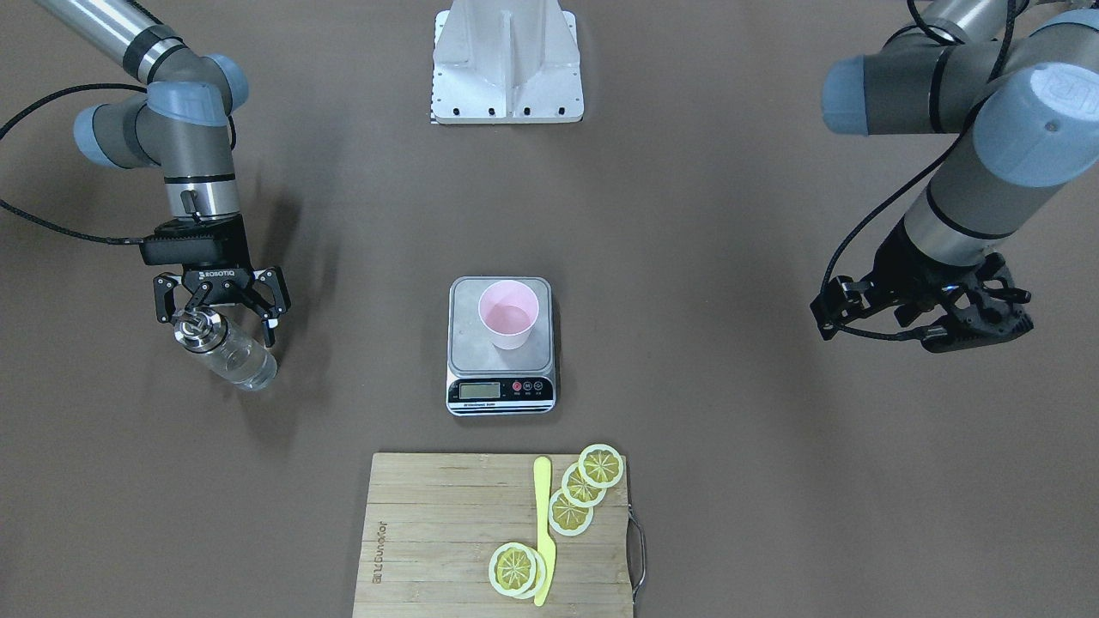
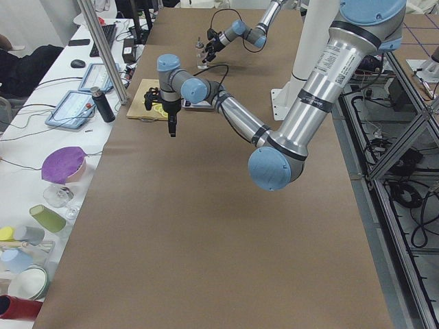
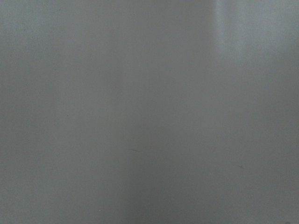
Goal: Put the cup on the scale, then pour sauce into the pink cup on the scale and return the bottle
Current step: 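Lift the bottle with the right gripper and move it over the cup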
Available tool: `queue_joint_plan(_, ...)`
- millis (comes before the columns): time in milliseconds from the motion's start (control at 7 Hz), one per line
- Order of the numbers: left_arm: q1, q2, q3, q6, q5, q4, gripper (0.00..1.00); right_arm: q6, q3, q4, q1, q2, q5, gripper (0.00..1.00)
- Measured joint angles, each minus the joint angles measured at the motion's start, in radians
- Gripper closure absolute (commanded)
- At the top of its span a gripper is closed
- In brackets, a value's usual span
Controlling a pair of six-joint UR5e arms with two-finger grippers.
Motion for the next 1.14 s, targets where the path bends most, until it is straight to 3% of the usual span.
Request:
queue_joint_plan(143,0.0,-0.001,0.0,-0.002,0.0,-0.001,0.01,-0.007,0.0,0.0,0.005,0.003,0.001,0.59)
queue_joint_plan(286,0.0,-0.002,0.0,-0.004,0.0,-0.001,0.01,-0.018,0.0,0.0,0.013,0.013,0.002,0.94)
queue_joint_plan(429,0.0,-0.002,0.0,-0.005,-0.001,-0.003,0.01,-0.039,0.002,-0.001,0.025,0.027,0.005,1.0)
queue_joint_plan(857,-0.002,0.002,0.001,0.002,-0.003,-0.006,0.01,-0.145,0.026,-0.068,0.077,0.082,0.037,1.0)
queue_joint_plan(1143,-0.008,0.005,0.005,0.018,-0.003,-0.006,0.01,-0.255,0.08,-0.295,0.04,0.174,-0.088,1.0)
